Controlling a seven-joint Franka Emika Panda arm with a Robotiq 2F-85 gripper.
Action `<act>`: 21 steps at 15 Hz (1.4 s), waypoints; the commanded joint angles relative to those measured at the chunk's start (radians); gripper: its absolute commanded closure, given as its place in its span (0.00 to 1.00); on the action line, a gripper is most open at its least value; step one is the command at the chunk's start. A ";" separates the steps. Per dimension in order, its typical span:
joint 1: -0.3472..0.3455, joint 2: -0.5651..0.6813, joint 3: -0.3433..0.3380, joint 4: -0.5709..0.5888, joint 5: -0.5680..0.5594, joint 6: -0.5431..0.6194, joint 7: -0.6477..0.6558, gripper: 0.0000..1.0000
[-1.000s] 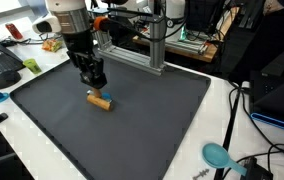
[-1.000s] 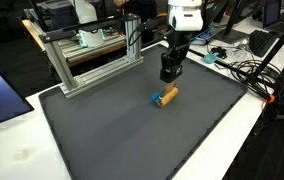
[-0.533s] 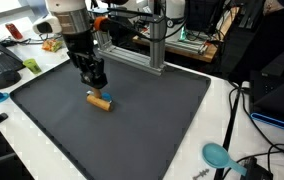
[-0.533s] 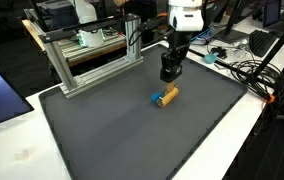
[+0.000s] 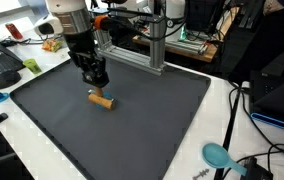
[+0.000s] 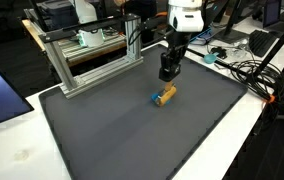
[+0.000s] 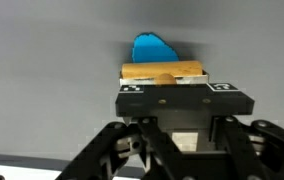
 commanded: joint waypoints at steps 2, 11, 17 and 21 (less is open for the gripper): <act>-0.011 0.043 0.015 0.008 0.022 -0.062 -0.043 0.78; -0.016 0.050 0.018 0.024 0.027 -0.140 -0.076 0.78; -0.013 0.049 0.009 0.026 0.021 -0.091 -0.052 0.78; -0.014 0.044 0.002 0.001 0.036 0.095 -0.001 0.78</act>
